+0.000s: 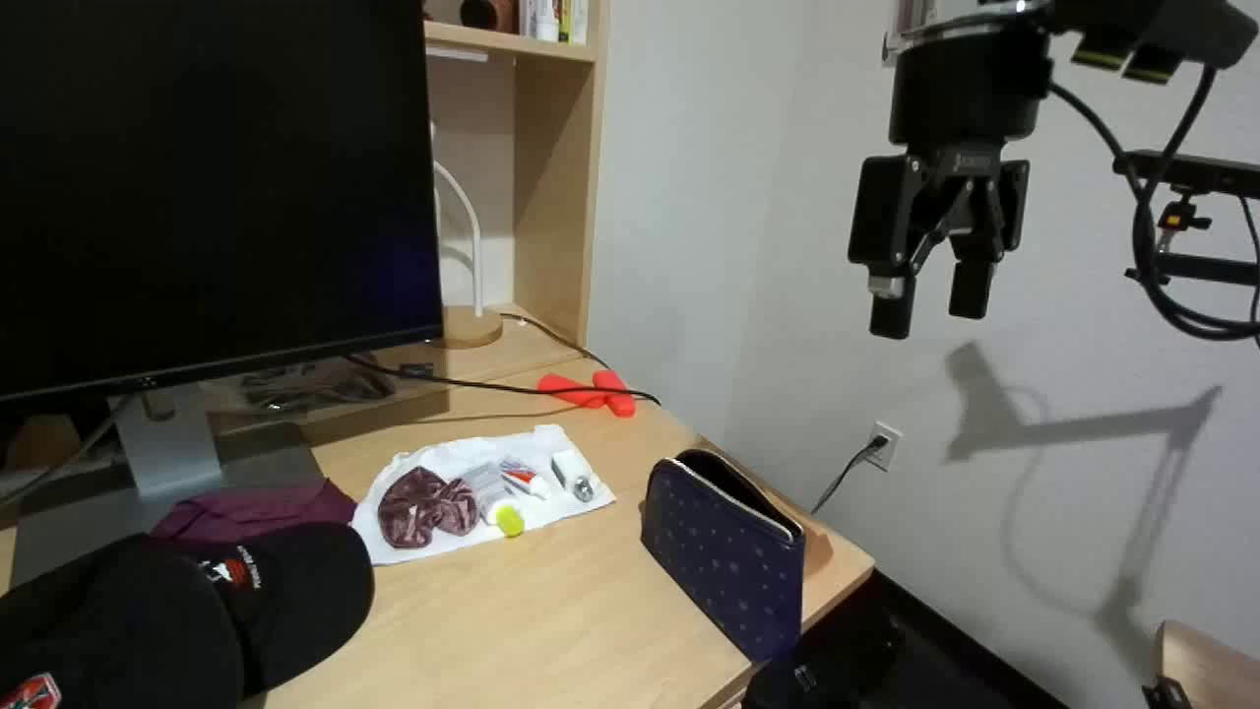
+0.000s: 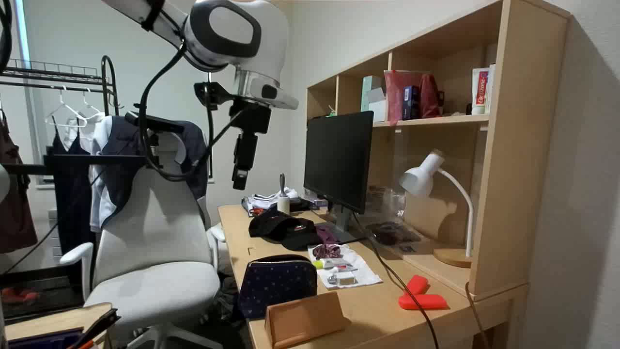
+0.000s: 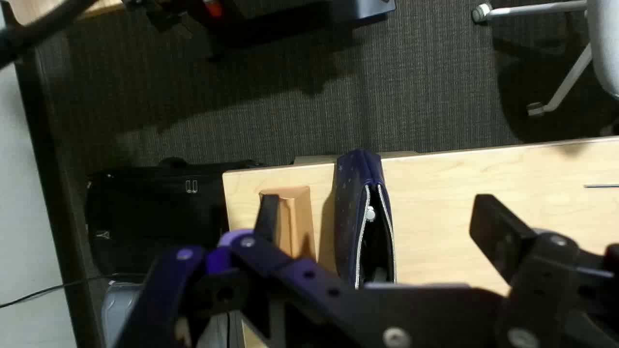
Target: Move the orange blocks to the front edge of the desk
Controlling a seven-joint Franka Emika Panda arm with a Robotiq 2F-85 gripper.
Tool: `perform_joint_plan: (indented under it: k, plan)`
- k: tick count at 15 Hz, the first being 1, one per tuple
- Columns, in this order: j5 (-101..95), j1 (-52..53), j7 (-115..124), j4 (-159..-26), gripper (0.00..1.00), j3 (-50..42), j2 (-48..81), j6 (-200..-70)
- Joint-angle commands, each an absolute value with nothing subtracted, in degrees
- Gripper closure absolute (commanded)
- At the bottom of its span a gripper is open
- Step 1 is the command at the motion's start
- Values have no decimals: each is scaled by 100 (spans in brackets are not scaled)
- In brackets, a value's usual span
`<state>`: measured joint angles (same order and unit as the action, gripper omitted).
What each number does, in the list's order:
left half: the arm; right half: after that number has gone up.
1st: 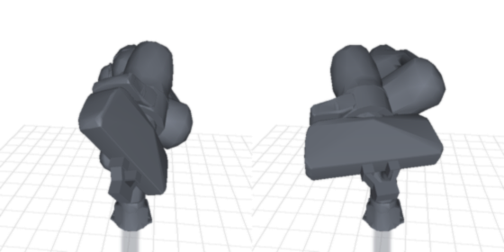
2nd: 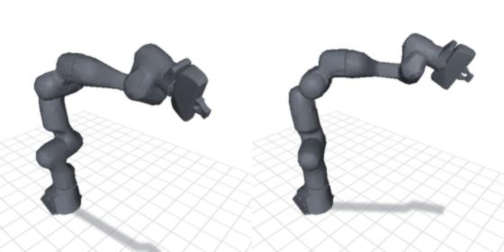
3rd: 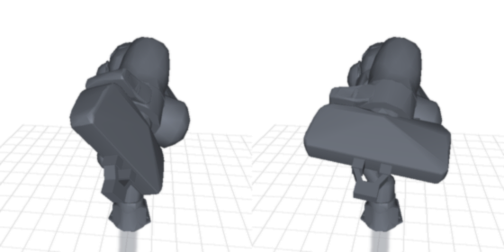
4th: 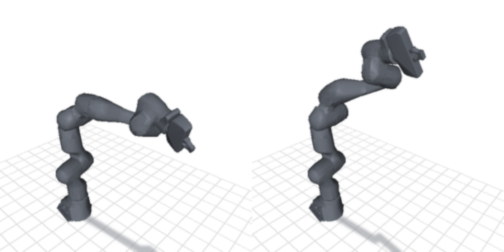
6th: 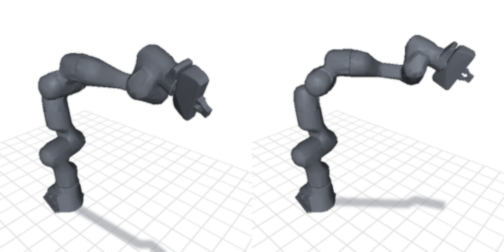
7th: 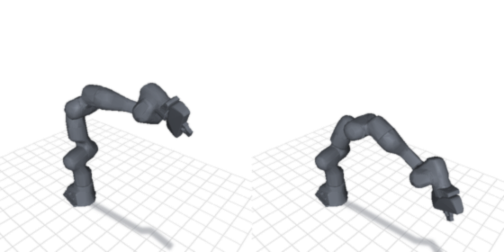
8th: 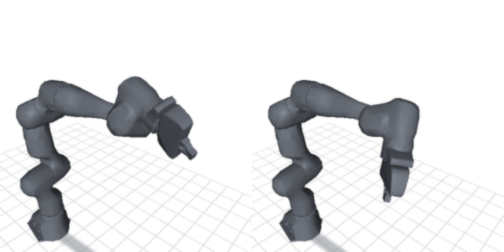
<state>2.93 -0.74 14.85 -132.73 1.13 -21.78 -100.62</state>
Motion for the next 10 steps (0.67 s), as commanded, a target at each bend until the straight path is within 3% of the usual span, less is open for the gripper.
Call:
perform_joint_plan:
  k: [1, 10]
  plan:
    - [305, -116, 1472, -13264, 0, 149, -2176, -10051]
    - [539, -231, 453, -12060, 0, -488, -44, -11654]
